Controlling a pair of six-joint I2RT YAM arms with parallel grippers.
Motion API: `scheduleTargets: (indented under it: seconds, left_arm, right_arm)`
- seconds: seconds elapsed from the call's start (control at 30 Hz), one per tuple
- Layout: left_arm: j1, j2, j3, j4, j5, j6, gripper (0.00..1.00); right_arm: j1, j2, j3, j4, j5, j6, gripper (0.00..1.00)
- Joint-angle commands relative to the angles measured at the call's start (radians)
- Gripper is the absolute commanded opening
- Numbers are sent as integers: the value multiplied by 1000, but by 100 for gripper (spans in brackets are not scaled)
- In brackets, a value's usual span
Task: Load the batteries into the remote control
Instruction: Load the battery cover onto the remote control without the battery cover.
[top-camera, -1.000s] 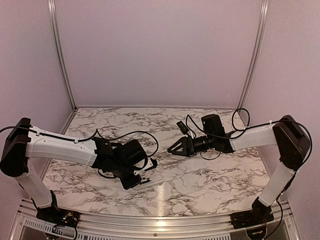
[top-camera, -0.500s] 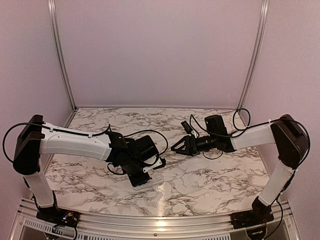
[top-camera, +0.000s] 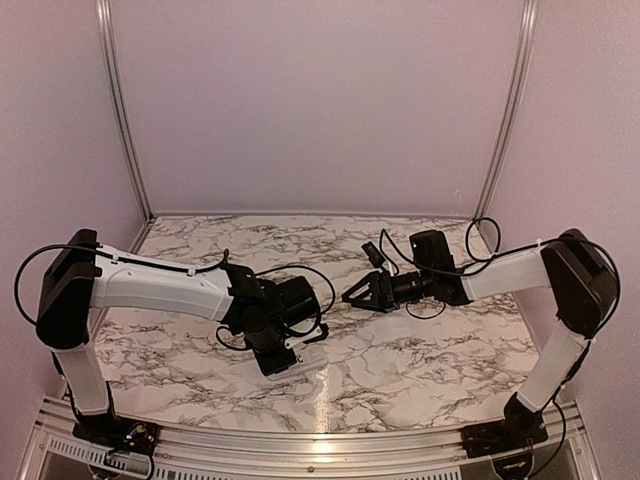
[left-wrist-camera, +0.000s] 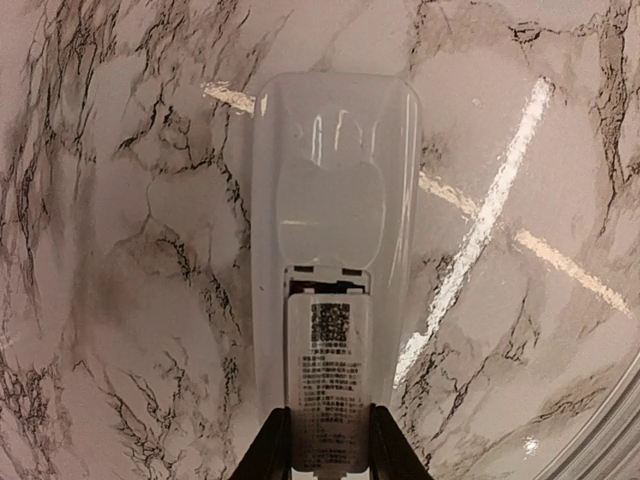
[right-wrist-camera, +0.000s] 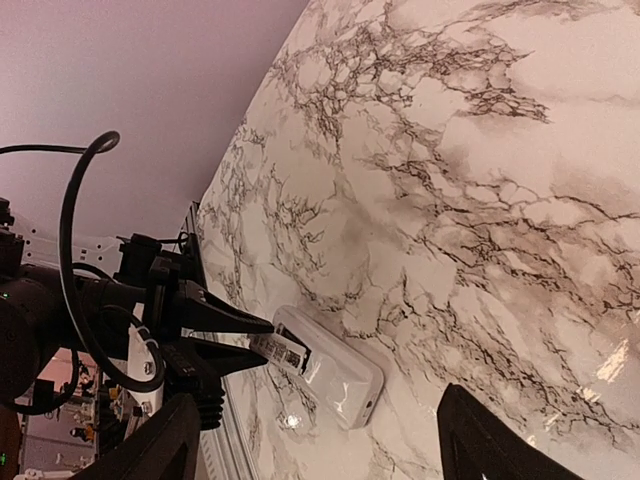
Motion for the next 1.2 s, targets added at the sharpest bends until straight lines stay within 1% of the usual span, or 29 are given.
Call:
scheduleTargets:
  seconds: [0.0, 0.53, 0.8, 1.17]
  left_arm:
    - [4, 26, 33, -25, -15, 15, 24]
    - [4, -8, 56, -34, -3, 28, 23]
    - [4, 25, 60, -34, -32, 26, 23]
    - [6, 43, 64, -32, -34, 30, 24]
  right_arm:
    - [-8, -12, -11, 27, -16, -1, 80]
    - [-8, 1, -14, 54, -38, 17, 81]
    - [-8, 6, -15, 60, -47, 21, 81]
    - [-8, 10, -16, 63, -54, 19, 81]
